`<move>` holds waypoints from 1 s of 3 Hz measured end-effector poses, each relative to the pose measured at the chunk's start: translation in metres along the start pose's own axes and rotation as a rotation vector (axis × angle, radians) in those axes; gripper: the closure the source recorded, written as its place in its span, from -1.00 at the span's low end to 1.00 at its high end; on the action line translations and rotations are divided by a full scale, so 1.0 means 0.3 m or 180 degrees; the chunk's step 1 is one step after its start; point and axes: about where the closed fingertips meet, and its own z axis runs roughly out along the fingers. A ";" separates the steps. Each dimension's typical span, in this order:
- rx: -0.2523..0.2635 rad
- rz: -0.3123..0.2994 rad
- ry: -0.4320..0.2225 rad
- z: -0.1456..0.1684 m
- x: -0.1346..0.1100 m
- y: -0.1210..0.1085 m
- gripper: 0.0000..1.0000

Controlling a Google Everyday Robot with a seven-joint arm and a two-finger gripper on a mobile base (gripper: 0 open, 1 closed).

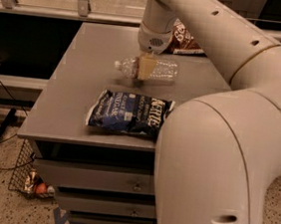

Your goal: Knock water bottle over

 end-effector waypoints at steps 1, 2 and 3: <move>0.0012 -0.0001 -0.0018 0.006 -0.002 -0.005 0.51; 0.0019 -0.0003 -0.0023 0.017 -0.006 -0.010 0.04; 0.0023 -0.0005 -0.0028 0.027 -0.009 -0.015 -0.41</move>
Offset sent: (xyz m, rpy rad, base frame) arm 0.0013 0.0010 -0.0013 0.0055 -0.0026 0.0002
